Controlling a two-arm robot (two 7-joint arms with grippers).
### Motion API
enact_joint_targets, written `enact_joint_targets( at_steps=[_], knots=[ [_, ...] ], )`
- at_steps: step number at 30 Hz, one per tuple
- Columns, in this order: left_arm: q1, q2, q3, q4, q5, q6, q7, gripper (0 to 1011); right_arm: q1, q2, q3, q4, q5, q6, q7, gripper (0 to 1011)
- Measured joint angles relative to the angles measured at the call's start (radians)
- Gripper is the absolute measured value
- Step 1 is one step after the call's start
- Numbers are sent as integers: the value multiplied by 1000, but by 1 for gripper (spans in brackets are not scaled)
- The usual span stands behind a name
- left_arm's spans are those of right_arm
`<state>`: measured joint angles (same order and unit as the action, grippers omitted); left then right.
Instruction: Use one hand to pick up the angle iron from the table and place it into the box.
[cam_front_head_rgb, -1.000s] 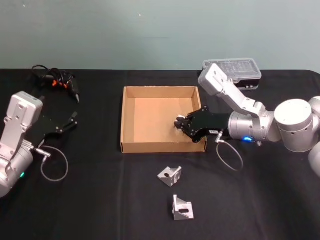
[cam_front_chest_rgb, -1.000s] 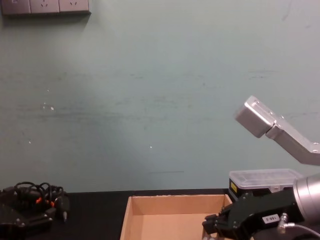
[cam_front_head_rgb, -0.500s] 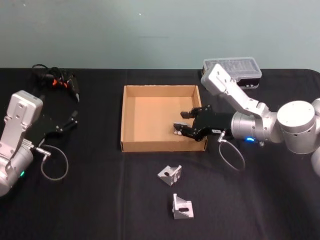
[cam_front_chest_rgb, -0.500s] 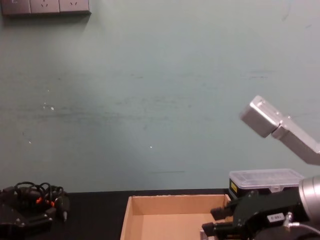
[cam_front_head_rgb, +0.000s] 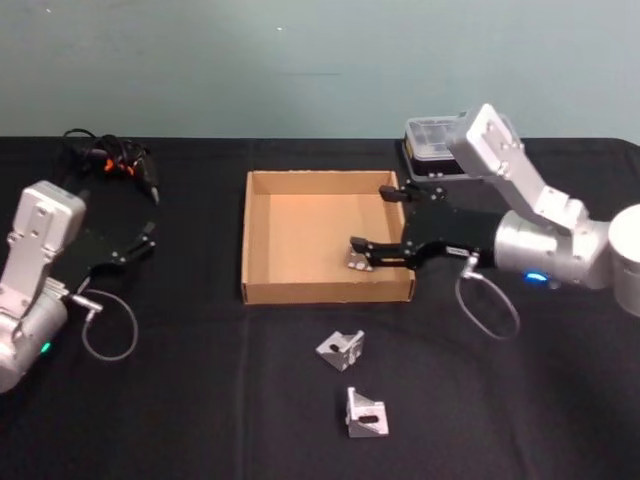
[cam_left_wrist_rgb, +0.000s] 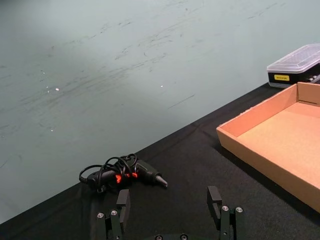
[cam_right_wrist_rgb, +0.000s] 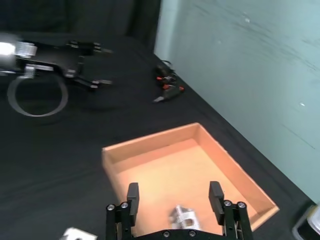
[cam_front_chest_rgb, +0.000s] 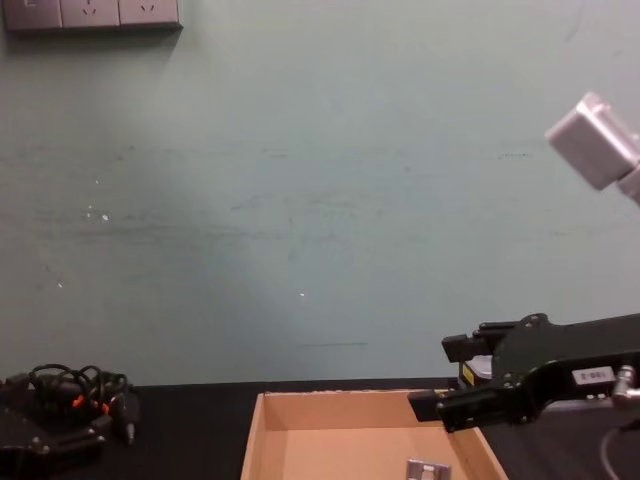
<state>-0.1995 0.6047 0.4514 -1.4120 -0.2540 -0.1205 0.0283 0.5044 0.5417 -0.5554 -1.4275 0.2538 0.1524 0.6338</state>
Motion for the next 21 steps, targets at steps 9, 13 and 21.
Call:
enact_joint_targets(
  at_steps=[9,13,21],
  knots=[
    [0,0,0,0,0,0,0,1011,-59,131,0,-189,79,35,118,1004],
    [0,0,0,0,0,0,0,1011,-65,174,-9,-230,104,52,170,1004],
    [0,0,0,0,0,0,0,1011,-70,265,-46,-286,149,84,286,1004]
  ],
)
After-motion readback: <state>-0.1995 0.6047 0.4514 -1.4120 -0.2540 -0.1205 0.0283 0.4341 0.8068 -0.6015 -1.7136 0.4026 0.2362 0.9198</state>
